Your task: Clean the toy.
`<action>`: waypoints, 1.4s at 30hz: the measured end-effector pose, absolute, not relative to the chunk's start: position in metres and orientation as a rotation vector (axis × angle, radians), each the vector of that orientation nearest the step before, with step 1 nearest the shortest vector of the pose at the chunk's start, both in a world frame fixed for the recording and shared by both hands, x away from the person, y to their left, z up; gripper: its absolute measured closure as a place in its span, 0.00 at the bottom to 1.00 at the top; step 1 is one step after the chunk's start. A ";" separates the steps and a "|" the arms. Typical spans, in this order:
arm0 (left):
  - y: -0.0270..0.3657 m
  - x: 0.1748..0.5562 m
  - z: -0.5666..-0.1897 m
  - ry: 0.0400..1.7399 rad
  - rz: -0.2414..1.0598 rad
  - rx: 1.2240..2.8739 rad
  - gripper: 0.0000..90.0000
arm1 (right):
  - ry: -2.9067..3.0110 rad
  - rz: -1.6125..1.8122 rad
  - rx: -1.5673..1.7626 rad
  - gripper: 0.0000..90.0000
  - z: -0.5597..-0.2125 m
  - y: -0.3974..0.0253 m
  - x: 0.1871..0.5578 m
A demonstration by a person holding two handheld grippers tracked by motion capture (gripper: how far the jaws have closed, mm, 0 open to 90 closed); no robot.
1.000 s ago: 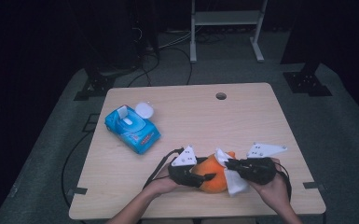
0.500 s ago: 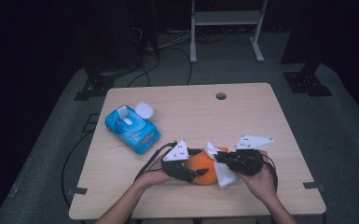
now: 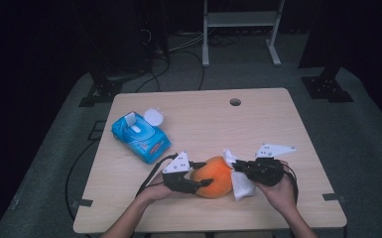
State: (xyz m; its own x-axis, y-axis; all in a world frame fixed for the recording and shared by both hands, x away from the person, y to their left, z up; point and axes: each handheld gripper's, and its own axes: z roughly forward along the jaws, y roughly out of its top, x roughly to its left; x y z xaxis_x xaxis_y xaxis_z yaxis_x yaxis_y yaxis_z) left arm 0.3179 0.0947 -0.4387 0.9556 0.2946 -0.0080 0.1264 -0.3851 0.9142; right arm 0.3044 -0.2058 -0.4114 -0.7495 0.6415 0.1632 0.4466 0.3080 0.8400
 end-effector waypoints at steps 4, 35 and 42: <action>0.099 0.317 -0.440 0.298 0.183 1.969 0.44 | 2.397 1.392 1.084 0.91 -0.425 -0.217 0.309; 0.101 0.316 -0.444 0.235 0.155 1.981 0.42 | 2.357 1.522 1.131 0.91 -0.430 -0.217 0.318; 0.097 0.314 -0.444 0.210 0.162 1.986 0.41 | 2.347 1.544 1.093 0.91 -0.427 -0.211 0.319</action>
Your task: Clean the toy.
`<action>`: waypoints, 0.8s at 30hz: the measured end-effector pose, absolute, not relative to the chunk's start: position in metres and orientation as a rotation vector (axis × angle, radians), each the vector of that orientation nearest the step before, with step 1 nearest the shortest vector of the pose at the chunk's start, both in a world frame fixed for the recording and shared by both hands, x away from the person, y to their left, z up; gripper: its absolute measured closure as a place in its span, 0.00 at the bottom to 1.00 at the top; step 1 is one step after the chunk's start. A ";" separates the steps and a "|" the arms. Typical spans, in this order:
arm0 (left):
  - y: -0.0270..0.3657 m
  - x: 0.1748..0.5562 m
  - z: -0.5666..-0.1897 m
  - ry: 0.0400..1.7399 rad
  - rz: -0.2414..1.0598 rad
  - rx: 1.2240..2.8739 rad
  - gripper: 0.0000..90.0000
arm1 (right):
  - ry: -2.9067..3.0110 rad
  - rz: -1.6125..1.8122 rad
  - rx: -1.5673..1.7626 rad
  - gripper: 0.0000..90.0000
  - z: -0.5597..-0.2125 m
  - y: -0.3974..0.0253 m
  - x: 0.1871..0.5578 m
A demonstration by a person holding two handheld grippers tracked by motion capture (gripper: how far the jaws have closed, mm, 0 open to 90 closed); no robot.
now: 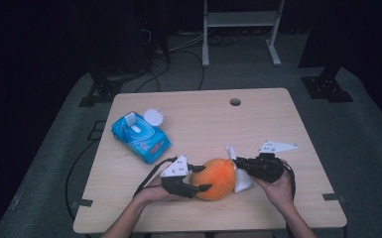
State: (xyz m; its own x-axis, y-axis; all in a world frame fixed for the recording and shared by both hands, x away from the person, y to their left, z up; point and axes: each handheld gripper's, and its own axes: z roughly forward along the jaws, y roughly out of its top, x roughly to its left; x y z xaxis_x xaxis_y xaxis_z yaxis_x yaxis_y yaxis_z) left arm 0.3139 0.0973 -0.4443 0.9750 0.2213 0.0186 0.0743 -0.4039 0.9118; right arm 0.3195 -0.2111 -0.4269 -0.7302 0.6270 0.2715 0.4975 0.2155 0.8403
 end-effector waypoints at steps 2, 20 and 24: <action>0.098 0.314 -0.444 0.217 0.164 1.981 0.41 | 2.389 1.493 1.135 0.91 -0.436 -0.212 0.322; 0.085 0.314 -0.443 0.211 0.170 1.974 0.39 | 2.322 1.524 1.125 0.91 -0.420 -0.225 0.314; 0.080 0.314 -0.442 0.207 0.178 1.973 0.38 | 2.290 1.577 1.003 0.91 -0.396 -0.214 0.303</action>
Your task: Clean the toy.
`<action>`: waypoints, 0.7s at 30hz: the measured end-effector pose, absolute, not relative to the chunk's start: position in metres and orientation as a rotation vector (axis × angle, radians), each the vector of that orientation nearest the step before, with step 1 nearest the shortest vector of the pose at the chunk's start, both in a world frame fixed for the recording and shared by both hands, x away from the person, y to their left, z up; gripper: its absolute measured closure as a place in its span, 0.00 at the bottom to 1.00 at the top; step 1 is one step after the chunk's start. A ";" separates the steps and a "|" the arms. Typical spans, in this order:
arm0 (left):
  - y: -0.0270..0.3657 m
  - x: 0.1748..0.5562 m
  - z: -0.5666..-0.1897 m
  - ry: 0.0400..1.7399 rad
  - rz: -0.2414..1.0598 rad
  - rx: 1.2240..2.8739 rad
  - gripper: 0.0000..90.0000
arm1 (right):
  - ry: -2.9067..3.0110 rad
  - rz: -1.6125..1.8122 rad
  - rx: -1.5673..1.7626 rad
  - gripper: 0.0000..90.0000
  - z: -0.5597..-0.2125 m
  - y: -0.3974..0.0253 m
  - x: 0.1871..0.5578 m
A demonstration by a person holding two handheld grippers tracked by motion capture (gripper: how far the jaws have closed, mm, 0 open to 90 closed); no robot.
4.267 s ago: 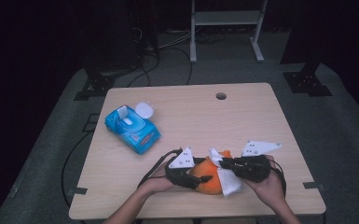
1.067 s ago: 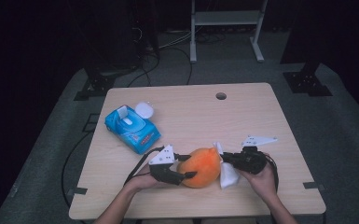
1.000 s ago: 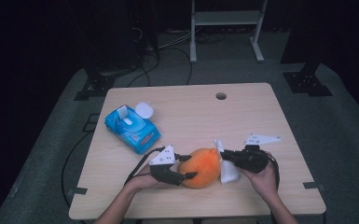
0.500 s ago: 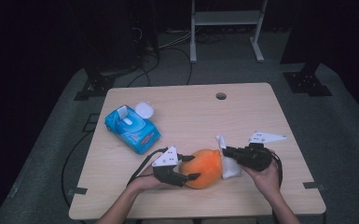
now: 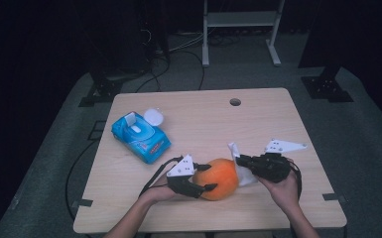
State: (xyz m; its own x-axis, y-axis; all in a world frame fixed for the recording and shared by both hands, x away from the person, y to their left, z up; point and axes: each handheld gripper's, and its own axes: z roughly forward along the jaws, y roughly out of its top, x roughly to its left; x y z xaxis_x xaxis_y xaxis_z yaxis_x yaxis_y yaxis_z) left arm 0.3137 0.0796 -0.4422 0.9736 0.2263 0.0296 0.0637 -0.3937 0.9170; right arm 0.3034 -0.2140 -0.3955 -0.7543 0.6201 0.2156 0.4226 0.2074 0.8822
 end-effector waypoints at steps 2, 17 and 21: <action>0.078 0.313 -0.442 0.204 0.179 1.971 0.38 | 2.314 1.539 0.954 0.91 -0.395 -0.206 0.300; 0.072 0.314 -0.441 0.240 0.188 1.959 0.37 | 2.371 1.478 0.870 0.91 -0.392 -0.194 0.296; 0.071 0.313 -0.440 0.244 0.193 1.957 0.37 | 2.357 1.435 0.971 0.92 -0.406 -0.209 0.305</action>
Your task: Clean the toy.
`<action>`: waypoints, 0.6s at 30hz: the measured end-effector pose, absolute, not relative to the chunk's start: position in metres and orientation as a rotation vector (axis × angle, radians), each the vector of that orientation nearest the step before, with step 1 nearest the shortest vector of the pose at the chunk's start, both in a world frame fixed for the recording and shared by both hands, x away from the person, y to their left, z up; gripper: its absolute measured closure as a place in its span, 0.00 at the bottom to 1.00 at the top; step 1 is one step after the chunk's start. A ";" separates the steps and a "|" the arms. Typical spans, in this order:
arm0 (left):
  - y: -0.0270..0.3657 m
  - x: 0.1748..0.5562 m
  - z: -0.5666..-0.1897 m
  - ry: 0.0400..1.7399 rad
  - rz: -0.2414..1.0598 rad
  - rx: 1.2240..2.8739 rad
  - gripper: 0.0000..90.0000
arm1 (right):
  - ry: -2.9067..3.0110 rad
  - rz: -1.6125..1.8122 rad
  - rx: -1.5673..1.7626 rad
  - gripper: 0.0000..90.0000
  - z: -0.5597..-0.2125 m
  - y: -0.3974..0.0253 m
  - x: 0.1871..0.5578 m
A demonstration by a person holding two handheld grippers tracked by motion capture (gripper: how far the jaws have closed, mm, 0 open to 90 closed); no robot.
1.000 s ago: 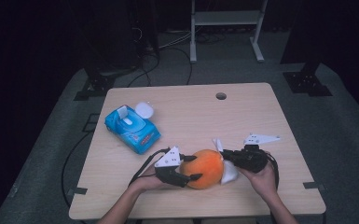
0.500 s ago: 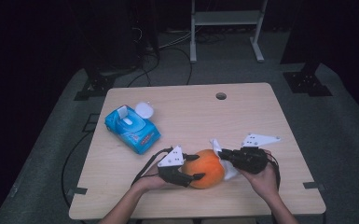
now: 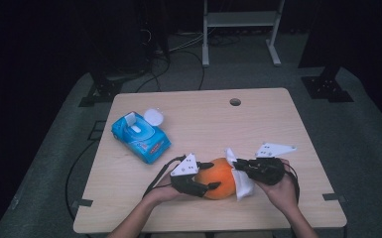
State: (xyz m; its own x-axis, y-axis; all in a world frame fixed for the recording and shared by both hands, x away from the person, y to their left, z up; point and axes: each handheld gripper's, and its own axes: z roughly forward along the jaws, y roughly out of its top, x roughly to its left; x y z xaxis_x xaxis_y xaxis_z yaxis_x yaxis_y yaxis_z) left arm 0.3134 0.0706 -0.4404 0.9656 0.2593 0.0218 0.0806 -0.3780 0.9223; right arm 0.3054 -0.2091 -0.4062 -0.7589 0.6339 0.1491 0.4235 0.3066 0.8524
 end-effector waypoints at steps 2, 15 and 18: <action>0.069 0.313 -0.440 0.245 0.189 1.956 0.36 | 2.347 1.425 0.969 0.91 -0.403 -0.211 0.303; 0.076 0.314 -0.430 0.249 0.179 1.926 0.24 | 2.347 1.408 0.958 0.91 -0.406 -0.210 0.303; 0.078 0.315 -0.435 0.252 0.181 1.954 0.26 | 2.332 1.411 1.003 0.91 -0.410 -0.218 0.305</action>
State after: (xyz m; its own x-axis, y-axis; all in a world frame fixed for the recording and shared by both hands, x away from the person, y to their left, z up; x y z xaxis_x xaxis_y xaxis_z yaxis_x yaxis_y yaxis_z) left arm 0.3151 0.0777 -0.4348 0.9656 0.2598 0.0096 0.0913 -0.3736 0.9231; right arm 0.3051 -0.2183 -0.4096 -0.7368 0.6609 0.1422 0.4329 0.2996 0.8502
